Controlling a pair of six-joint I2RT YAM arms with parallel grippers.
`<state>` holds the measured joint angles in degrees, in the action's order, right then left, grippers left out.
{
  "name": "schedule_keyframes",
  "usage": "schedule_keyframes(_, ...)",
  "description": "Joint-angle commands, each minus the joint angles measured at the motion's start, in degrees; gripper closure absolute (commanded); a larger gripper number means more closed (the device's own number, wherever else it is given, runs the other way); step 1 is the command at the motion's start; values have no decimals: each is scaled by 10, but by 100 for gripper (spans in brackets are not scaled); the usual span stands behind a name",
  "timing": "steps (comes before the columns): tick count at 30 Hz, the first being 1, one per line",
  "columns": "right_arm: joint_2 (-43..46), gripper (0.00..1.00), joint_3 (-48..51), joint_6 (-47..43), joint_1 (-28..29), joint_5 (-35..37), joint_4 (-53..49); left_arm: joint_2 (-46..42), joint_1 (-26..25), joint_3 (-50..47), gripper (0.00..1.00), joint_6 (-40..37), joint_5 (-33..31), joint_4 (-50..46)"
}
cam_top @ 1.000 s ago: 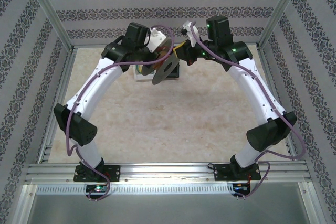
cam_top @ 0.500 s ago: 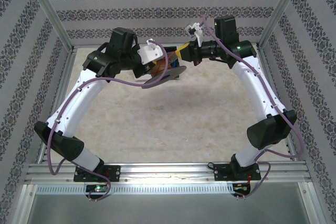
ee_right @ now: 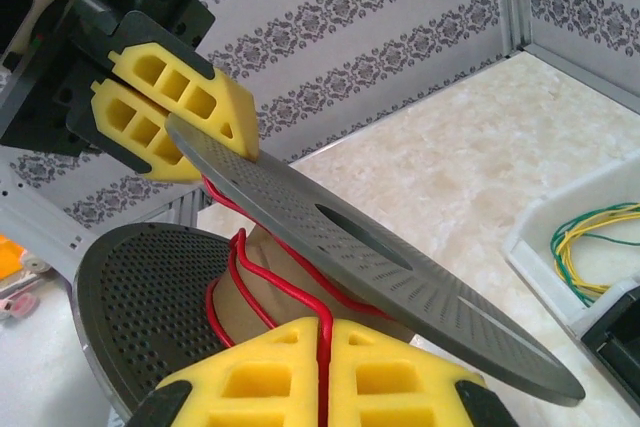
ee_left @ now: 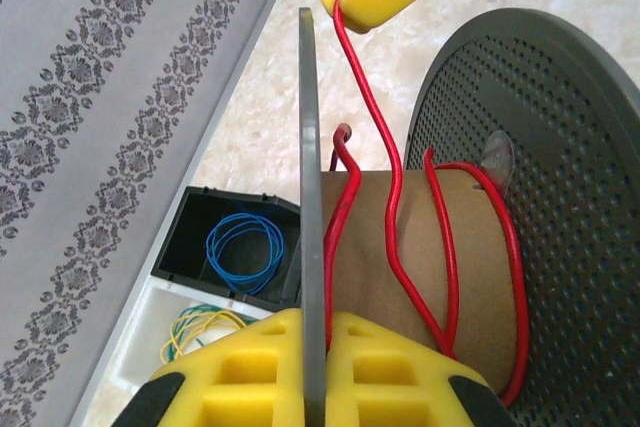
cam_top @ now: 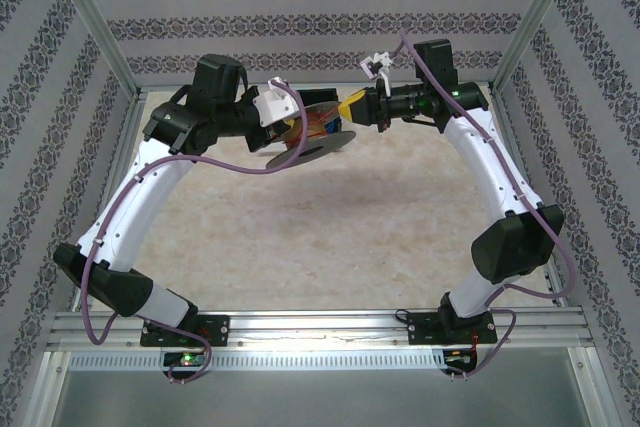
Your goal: Wrap the cables
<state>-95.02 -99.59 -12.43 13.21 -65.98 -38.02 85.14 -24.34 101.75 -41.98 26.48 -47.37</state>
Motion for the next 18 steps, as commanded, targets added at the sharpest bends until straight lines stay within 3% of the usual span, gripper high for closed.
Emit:
schedule_keyframes(1, -14, 100, 8, -31, -22, -18, 15, -24, 11, -1, 100, 2, 57, 27)
schedule_keyframes(8, -37, 100, 13, -57, -26, -62, -17, -28, 25, 1, 100, 20, 104, 71)
schedule_keyframes(18, -59, 100, 20, -81, -19, -66, -40, -24, 35, -2, 100, 62, 158, 148)
